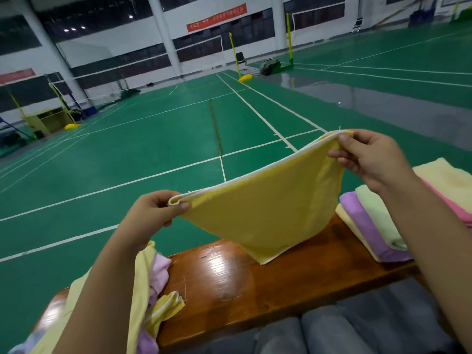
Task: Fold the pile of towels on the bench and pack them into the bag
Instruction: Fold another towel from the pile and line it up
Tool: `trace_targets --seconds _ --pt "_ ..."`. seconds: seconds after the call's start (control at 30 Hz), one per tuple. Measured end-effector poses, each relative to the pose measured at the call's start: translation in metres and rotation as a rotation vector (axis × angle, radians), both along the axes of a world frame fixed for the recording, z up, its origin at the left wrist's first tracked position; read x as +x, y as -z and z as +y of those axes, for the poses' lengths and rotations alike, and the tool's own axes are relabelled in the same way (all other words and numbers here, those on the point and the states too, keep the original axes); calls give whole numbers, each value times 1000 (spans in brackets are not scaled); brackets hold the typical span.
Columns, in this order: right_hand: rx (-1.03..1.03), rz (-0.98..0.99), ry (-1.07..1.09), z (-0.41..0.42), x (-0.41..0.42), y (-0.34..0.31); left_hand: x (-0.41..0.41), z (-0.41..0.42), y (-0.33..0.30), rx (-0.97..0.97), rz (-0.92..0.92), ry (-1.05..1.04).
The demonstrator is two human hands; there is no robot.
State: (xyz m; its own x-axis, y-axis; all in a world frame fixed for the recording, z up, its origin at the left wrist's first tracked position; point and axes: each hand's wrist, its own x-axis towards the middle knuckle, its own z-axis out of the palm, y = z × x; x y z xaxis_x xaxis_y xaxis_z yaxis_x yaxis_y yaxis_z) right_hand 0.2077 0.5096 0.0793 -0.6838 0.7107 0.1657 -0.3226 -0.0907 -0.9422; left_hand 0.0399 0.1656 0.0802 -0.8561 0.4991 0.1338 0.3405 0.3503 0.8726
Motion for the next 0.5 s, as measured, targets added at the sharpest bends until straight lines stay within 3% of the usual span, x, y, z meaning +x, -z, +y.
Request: trace_targets --seconds 0.2,0.37,0.43,0.5 --pt "24 -29 42 5 0 0 -3 -1 2 164 140 -63" --pt "378 -288 97 9 -18 9 -8 21 6 271 166 -296" --pt "490 -208 187 8 -18 -9 -3 25 -5 353 333 -378" --pt "559 62 342 -2 -13 -26 11 26 -11 489 570 -406"
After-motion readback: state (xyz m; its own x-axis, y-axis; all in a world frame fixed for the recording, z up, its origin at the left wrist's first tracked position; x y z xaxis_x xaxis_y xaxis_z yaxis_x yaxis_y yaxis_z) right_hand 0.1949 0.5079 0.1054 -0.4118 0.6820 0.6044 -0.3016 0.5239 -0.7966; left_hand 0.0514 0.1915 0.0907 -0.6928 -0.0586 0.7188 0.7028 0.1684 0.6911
